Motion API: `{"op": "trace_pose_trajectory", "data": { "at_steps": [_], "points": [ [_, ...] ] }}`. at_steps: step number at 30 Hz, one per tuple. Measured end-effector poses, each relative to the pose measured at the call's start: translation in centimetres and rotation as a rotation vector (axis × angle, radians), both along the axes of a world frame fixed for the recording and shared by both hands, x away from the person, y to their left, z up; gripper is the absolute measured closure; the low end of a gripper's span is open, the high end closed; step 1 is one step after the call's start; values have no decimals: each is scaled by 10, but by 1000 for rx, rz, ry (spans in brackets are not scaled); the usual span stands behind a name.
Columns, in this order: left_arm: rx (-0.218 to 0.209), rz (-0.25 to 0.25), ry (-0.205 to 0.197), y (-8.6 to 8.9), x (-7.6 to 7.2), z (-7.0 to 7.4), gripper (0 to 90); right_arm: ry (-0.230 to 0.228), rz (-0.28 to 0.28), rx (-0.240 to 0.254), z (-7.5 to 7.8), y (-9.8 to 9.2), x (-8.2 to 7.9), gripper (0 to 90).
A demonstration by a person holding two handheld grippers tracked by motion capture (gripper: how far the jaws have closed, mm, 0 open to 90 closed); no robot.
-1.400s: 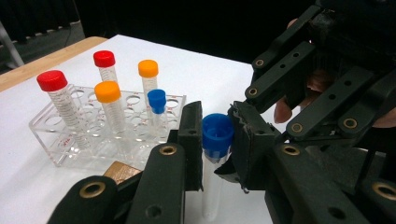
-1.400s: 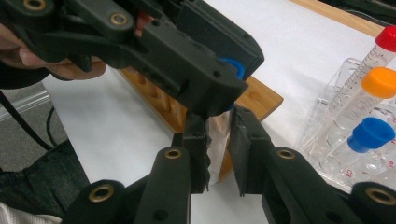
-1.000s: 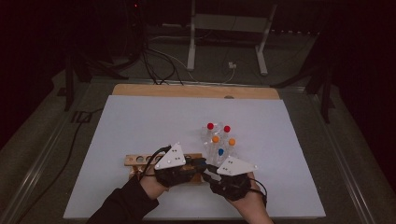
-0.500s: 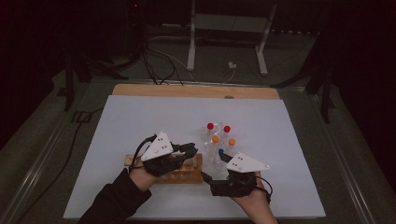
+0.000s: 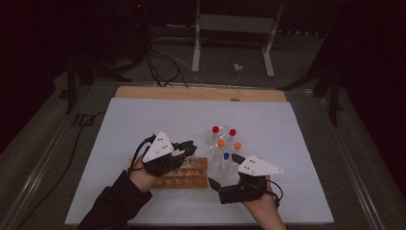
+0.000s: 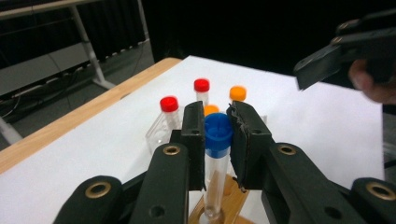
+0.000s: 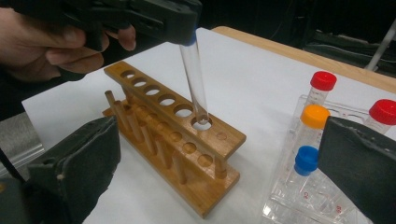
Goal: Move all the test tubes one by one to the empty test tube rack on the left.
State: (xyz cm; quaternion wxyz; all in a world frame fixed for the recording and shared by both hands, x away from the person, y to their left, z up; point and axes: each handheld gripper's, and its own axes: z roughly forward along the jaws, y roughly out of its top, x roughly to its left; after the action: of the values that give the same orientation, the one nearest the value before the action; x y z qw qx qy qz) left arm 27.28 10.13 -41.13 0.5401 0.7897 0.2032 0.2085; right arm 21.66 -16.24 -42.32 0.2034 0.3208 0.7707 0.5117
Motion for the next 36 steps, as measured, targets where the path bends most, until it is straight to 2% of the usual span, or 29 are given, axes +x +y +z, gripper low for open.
{"op": "trace_pose_trajectory", "data": {
  "at_steps": [3,11,17,23,30,32,36],
  "points": [
    [0,3,26,-1,4,-8,778,2,-3,-5,-2,0,0,0],
    [43,2,63,-8,6,-26,778,-5,-14,-24,-4,0,1,0],
    [51,13,96,-8,6,-38,777,-4,-6,-27,-5,-2,1,0],
    [65,17,118,-8,7,-44,777,-1,4,-26,-4,-4,3,0],
    [76,19,126,-10,8,-49,776,0,30,-10,-2,-7,4,0],
    [83,16,128,-10,8,-49,776,4,34,-16,-2,-7,5,52],
    [80,9,134,-9,9,-49,773,11,34,-11,-1,-8,6,48]
  ]
}}
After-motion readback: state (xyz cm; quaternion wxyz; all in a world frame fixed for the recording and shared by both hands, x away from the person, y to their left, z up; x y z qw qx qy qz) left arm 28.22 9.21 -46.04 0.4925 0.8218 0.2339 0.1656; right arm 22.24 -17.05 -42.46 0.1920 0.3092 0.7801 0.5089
